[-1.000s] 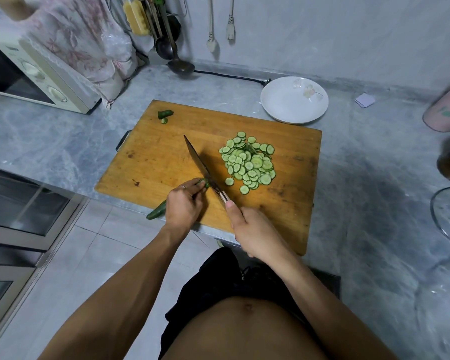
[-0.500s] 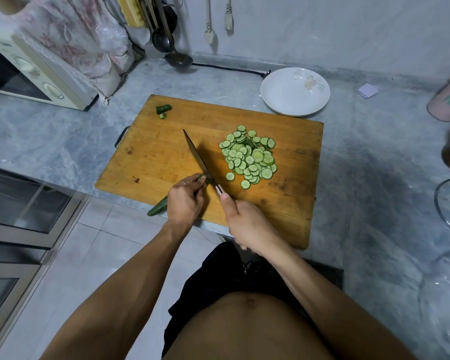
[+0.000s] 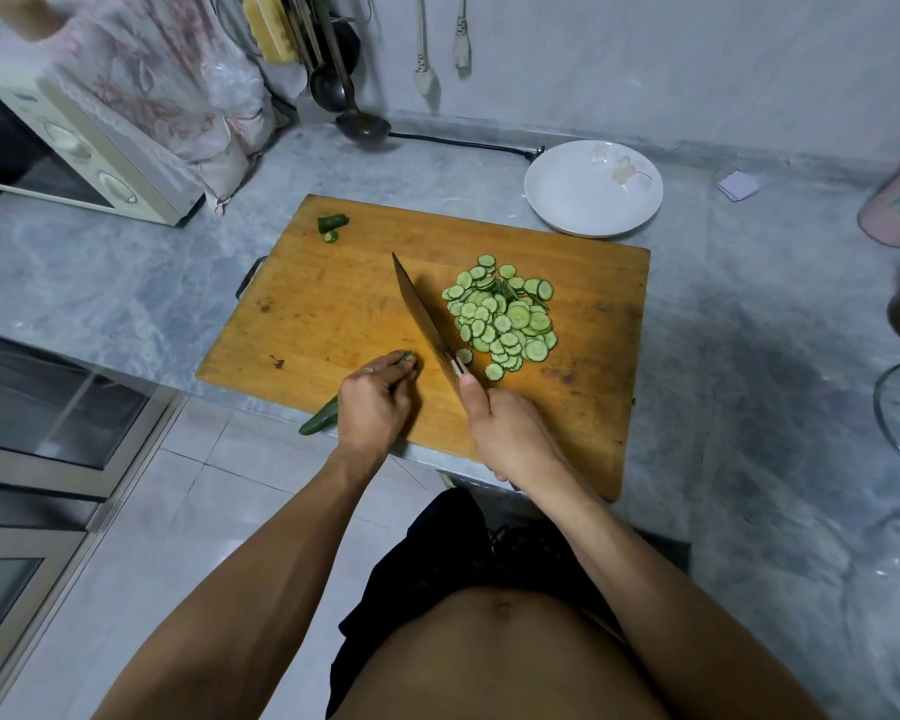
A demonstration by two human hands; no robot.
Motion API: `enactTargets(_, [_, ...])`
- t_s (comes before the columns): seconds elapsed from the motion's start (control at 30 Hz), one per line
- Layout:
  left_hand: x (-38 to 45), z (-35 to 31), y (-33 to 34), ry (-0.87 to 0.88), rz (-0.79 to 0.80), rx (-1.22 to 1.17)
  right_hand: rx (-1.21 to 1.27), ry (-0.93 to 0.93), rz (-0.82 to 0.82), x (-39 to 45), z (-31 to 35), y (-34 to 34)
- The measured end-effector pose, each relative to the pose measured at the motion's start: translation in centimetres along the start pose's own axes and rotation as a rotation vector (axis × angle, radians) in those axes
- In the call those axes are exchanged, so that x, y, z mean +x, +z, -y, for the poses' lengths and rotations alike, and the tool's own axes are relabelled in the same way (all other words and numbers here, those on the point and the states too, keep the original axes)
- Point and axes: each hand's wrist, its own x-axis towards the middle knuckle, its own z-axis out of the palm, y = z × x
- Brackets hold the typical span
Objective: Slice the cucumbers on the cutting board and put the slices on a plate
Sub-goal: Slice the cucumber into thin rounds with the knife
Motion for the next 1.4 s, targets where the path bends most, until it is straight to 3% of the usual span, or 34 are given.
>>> enactTargets(0.5, [0.1,0.7,-0.1,0.035,0.015,0.007,0.010,-0.108,0.043,-2.4,-0.1,-0.2])
enactTargets(1.1, [0.1,0.8,0.0,0.070,0.017,0.000,0.023,-0.021,0.102,-0.9,1.0,1.3])
enactTargets(1.4, [0.2,0.6,-1.0,0.103,0.050,0.045,0.046,0.013,0.016,-0.5,0.4,0.5])
